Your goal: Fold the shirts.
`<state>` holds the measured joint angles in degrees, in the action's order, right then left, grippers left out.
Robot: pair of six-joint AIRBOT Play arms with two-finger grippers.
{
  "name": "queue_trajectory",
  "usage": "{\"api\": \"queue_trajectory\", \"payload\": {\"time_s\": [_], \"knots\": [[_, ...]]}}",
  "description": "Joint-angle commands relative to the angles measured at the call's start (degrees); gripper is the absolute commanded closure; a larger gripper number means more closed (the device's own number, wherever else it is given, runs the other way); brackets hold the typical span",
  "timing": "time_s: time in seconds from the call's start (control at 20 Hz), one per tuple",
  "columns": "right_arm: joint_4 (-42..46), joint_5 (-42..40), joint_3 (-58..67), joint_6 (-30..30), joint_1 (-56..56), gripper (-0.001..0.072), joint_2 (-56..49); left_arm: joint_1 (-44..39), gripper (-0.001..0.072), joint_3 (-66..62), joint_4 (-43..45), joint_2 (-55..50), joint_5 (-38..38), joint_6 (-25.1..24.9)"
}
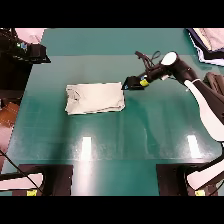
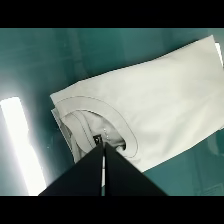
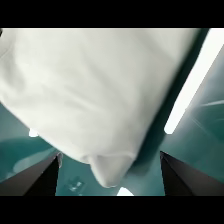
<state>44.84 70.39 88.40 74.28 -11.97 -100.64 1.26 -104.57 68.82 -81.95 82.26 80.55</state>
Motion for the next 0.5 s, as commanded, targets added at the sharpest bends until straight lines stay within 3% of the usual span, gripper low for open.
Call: {"api": "queue_trajectory", "payload": {"time_s": [0.0, 0.35, 0.4, 0.45], "knots": [[-6.4, -4.3, -7.5, 0.6, 2.1, 0.0026, -0.4, -0.1, 0.0683, 0.0, -0.5, 0.0, 0.0, 0.0], [-12.6, -2.7, 0.0, 0.7, -4.7, 0.0038, -10.8, -0.1, 0.0683, 0.0, -0.5, 0.0, 1.2, 0.0], [-14.0, -3.0, 1.1, 0.7, -5.9, 0.0062, -11.8, -0.1, 0.0683, 0.0, -0.5, 0.0, 1.5, 0.0], [-15.8, -3.0, 2.3, 0.7, -7.0, 0.0138, -13.0, -0.1, 0.0683, 0.0, -0.5, 0.0, 1.7, 0.0]]}}
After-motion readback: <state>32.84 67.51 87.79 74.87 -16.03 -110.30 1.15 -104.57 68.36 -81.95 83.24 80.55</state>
